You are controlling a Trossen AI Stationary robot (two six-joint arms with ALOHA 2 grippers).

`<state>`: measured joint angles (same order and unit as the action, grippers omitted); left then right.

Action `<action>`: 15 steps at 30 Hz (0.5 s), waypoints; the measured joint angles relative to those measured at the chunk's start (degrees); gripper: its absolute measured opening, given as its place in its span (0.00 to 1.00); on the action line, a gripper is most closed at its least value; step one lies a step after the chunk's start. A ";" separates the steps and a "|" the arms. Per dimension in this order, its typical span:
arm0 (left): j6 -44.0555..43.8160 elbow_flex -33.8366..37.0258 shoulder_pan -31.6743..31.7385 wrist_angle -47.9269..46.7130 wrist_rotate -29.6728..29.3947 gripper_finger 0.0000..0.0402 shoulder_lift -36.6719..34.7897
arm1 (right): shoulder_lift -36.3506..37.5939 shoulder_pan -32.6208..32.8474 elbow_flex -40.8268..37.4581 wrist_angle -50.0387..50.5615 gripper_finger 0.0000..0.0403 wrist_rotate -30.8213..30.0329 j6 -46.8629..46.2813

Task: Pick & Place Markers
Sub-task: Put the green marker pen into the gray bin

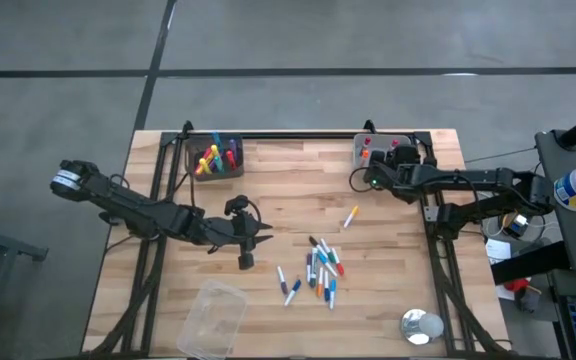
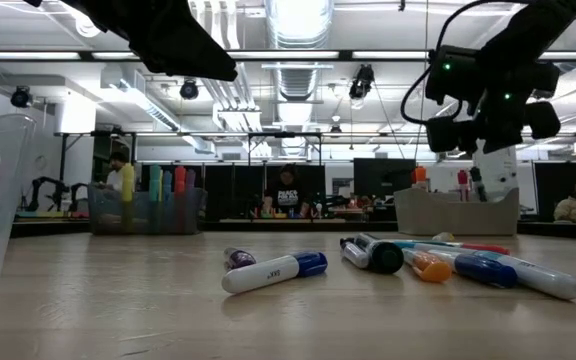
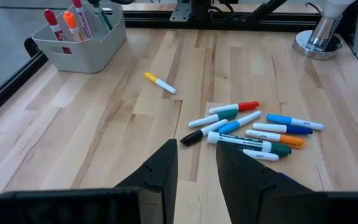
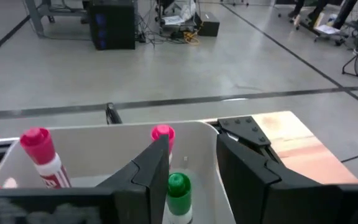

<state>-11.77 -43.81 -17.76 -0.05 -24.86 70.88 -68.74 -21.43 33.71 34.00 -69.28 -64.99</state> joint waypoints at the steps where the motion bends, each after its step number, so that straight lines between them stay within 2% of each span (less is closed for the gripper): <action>1: 0.00 0.00 0.00 0.02 0.21 0.26 0.00 | 0.01 0.00 0.27 0.00 0.32 -0.24 0.43; 15: 0.00 0.00 0.00 -0.01 1.33 0.26 -0.01 | 0.18 0.20 1.42 0.13 0.32 -1.42 1.22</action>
<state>-11.77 -43.81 -17.76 -0.06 -23.53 70.87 -68.56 -21.23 35.14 34.13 -70.70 -63.77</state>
